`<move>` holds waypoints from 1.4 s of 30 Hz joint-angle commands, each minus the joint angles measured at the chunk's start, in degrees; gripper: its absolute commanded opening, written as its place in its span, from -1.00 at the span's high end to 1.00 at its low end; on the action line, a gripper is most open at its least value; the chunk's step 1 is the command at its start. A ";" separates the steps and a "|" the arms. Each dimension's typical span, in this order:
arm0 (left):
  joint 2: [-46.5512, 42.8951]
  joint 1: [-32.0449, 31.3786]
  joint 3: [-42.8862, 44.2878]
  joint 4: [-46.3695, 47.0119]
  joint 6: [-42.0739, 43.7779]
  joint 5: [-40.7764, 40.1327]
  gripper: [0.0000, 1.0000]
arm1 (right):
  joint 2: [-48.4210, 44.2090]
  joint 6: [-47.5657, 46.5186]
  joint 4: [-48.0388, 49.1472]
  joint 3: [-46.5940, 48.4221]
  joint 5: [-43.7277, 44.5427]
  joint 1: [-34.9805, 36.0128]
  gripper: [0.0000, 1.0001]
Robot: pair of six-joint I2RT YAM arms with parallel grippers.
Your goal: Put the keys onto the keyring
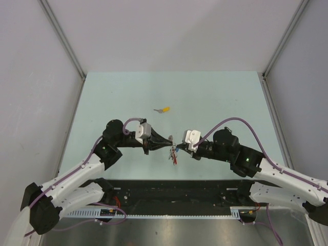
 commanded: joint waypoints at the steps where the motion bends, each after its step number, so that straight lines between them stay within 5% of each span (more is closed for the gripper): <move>1: 1.10 -0.92 2.41 -1.09 -0.27 0.51 1.00 | -1.67 -0.98 7.17 0.58 -1.80 1.71 1.00; 18: 0.93 -2.33 2.59 -2.85 1.14 -2.22 1.00 | -2.99 0.43 8.05 0.05 3.12 2.24 1.00; 24: -2.58 -2.24 0.57 -1.62 0.70 -10.82 1.00 | -3.60 2.53 6.64 0.75 1.71 0.49 1.00; 32: -7.33 -2.24 -1.02 -1.79 -1.06 -23.21 1.00 | -4.48 12.90 -3.54 1.37 6.01 -3.65 1.00; 42: -23.83 -2.24 -1.72 -16.63 -2.29 -32.89 1.00 | -0.70 22.38 -20.69 1.72 13.93 -9.18 1.00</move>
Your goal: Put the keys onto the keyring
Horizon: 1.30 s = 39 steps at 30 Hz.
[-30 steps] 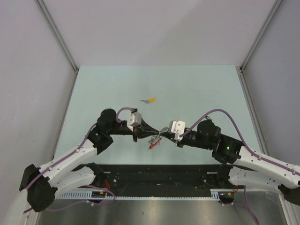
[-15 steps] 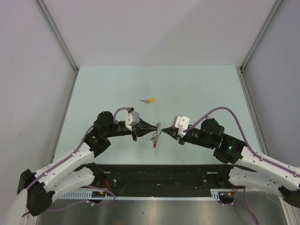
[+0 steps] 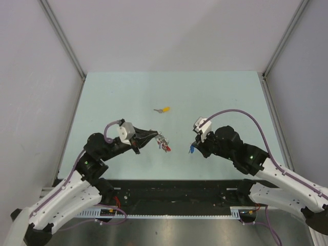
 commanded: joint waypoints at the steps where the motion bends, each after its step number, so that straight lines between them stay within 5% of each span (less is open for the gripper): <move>1: -8.16 -0.21 -0.56 -7.44 -0.34 -6.07 1.00 | 1.99 6.09 -7.67 2.40 3.42 -1.95 1.00; 10: -21.88 -0.21 -2.76 -19.93 1.94 -10.73 1.00 | 20.06 6.63 -9.95 6.70 2.54 -6.87 1.00; 26: -24.61 1.11 -2.76 -22.66 4.05 -13.37 1.00 | 42.84 1.26 15.08 7.05 -1.51 -8.02 1.00; 39: -23.64 2.96 -2.85 -22.31 3.79 -11.97 1.00 | 44.27 2.05 35.75 -4.80 -0.54 -7.14 1.00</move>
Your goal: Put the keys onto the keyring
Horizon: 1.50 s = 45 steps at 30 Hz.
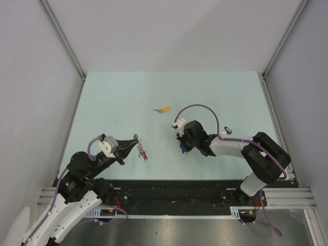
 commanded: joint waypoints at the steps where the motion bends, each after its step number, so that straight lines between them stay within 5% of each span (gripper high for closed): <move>1: 0.84 1.12 0.26 1.69 0.49 1.41 1.00 | -2.03 0.46 8.71 -3.82 1.07 0.88 1.00; 8: 0.49 1.56 -0.18 2.39 -0.39 2.29 1.00 | -8.61 0.46 7.23 -5.41 4.24 3.17 0.31; 14: 0.84 1.65 -0.53 4.06 -2.06 3.25 1.00 | -24.66 2.12 5.64 -5.41 4.50 4.75 0.03; 22: 3.30 1.65 -2.03 9.25 -7.24 7.21 1.00 | -33.49 4.85 17.23 -5.41 6.17 13.97 -0.07; 33: 3.92 1.65 -3.87 14.52 -11.02 8.53 1.00 | -28.40 2.92 36.65 -5.41 14.51 26.71 -0.06; 45: 4.80 1.65 -5.72 20.76 -12.96 12.31 1.00 | -23.47 0.11 43.79 -5.41 22.52 29.71 0.03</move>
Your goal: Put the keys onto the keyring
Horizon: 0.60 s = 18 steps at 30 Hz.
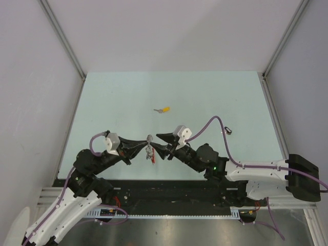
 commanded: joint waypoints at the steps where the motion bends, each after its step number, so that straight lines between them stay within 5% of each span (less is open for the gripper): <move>1: 0.25 0.45 -0.49 6.14 -1.90 2.41 1.00 | 0.42 -1.40 5.78 0.64 4.09 0.47 0.03; 18: -0.10 0.45 -2.08 10.10 -3.04 5.04 1.00 | 2.61 -0.79 7.62 0.56 0.67 0.29 0.04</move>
